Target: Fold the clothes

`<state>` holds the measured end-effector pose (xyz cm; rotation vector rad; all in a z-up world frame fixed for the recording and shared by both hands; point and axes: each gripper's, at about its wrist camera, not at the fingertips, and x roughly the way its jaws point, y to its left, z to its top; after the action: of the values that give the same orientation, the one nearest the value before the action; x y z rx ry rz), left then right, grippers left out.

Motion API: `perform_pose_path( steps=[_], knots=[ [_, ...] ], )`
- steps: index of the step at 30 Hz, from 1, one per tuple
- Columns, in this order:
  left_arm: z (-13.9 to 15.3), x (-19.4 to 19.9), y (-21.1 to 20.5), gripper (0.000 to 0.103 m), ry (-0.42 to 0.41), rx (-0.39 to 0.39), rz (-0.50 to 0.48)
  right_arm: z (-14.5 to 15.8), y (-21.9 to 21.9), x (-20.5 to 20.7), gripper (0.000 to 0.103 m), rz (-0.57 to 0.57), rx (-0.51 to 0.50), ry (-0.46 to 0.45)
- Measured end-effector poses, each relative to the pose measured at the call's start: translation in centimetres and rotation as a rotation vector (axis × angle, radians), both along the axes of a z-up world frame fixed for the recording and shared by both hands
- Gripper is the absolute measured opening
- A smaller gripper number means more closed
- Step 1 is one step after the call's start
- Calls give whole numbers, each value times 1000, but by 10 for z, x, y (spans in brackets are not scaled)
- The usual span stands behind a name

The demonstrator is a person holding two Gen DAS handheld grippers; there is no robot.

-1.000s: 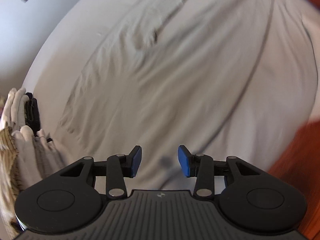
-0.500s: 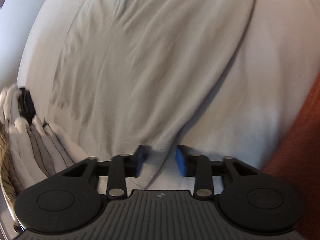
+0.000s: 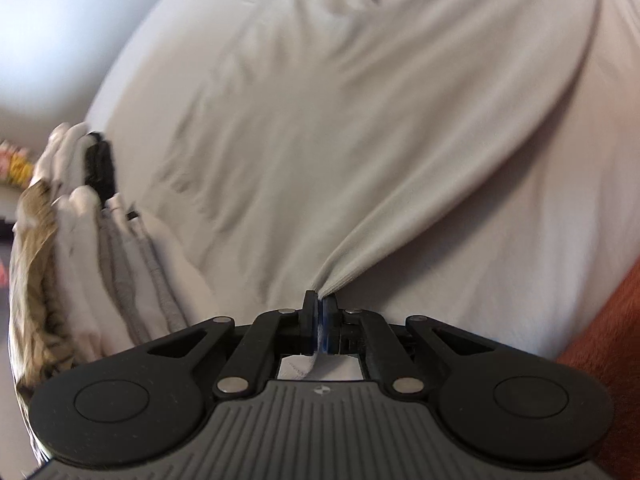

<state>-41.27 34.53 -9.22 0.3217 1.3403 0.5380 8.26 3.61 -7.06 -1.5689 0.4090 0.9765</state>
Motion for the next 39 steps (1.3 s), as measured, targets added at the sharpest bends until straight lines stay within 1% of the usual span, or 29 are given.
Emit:
perform_pose_path(
  steps=[2, 4, 8, 10, 12, 14, 17, 21, 25, 33, 39],
  knots=[
    [10, -1, 3, 2, -52, 16, 28, 2, 1, 1, 3, -28, 45, 13],
    [20, -4, 5, 2, -102, 35, 54, 11, 1, 3, 3, -61, 116, 15],
    [45, -8, 15, 2, -212, 63, 116, 39, 1, 10, 3, -138, 273, -2],
    [56, -6, 27, 2, -259, 79, 148, 53, 6, 16, 3, -186, 341, -29],
    [67, -3, 38, 2, -300, 95, 180, 66, 15, 23, 3, -237, 400, -26],
    [77, 1, 55, 2, -334, 99, 212, 74, 28, 31, 3, -273, 439, -24],
    [89, 10, 78, 2, -370, 103, 257, 77, 51, 43, 3, -303, 453, -37],
    [99, 28, 99, 2, -375, 117, 300, 74, 85, 60, 3, -334, 450, -56],
    [100, 49, 115, 2, -336, 138, 315, 67, 117, 80, 3, -365, 439, -49],
    [82, 82, 159, 2, -286, 166, 341, 49, 166, 110, 3, -387, 405, -35],
    [63, 103, 191, 2, -234, 160, 348, 34, 197, 129, 3, -402, 386, -28]
  ],
)
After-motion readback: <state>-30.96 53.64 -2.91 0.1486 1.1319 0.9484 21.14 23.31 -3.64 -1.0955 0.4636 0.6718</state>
